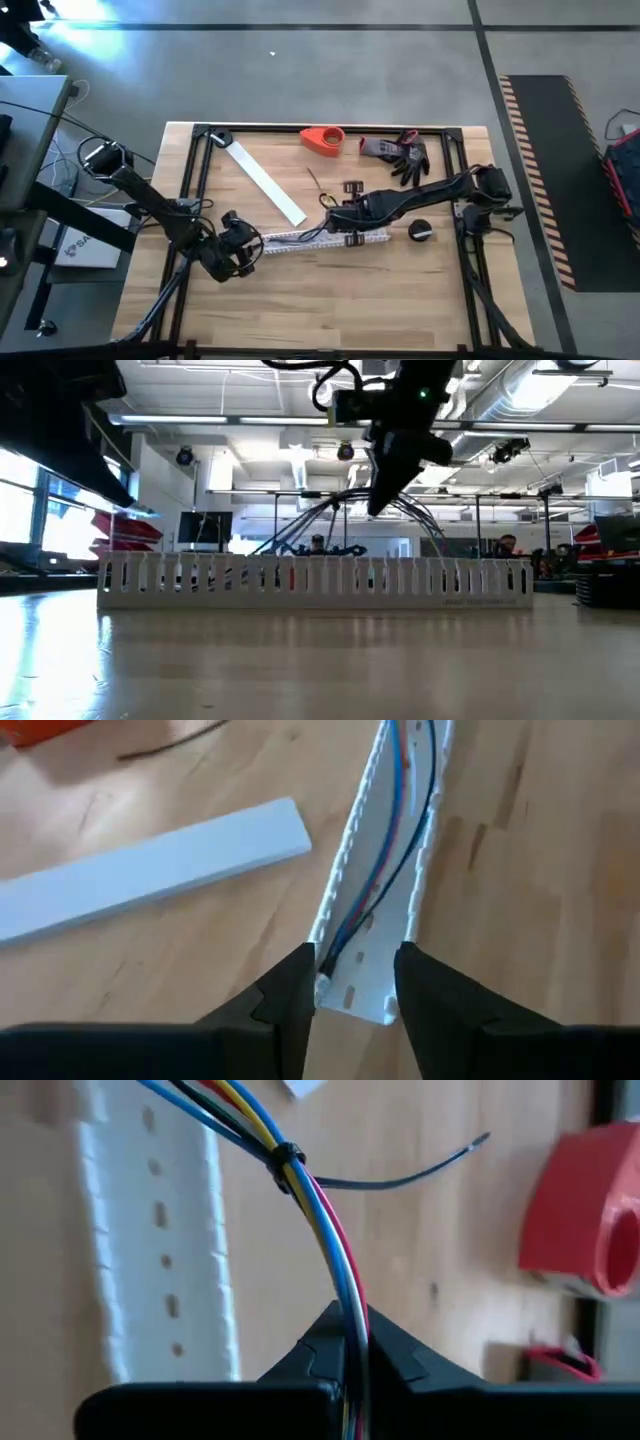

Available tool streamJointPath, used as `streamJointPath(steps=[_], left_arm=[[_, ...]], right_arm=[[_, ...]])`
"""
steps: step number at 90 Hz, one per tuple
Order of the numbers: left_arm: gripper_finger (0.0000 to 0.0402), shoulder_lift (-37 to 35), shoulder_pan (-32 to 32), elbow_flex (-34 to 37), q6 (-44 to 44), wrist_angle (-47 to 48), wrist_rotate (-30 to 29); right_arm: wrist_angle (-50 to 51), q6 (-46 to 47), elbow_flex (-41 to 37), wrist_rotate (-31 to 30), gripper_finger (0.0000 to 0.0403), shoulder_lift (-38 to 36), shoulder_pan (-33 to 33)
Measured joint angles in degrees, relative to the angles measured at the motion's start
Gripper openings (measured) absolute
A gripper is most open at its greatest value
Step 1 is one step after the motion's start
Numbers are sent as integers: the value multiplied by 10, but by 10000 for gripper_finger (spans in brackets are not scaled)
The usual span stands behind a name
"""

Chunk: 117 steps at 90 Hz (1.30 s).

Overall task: Ziptie cables
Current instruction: Put the black cables zip-tied cables into the white cable duct

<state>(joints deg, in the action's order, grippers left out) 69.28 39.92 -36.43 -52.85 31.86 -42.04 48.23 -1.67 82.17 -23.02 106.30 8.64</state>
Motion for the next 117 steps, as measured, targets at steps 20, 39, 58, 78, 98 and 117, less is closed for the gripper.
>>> streamJointPath(steps=[20, 39, 58, 78, 98, 117], left_arm=[[119, 2, 0, 0, -11, 0, 18], [119, 2, 0, 0, -25, -2, 16], [119, 2, 0, 0, -25, -4, 10], [119, 2, 0, 0, -25, -4, 10], [119, 2, 0, 0, -25, -4, 9], [119, 2, 0, 0, -25, -4, 8]], right_arm=[[16, 21, -22, 26, 0, 0, 0], [28, 33, -45, 26, 2, 0, 0], [77, 32, -40, 23, 44, 0, 6], [117, 43, -38, 71, 87, 0, 9], [169, 44, -38, 88, 72, 0, 12], [188, 42, -38, 130, 6, 0, 12]])
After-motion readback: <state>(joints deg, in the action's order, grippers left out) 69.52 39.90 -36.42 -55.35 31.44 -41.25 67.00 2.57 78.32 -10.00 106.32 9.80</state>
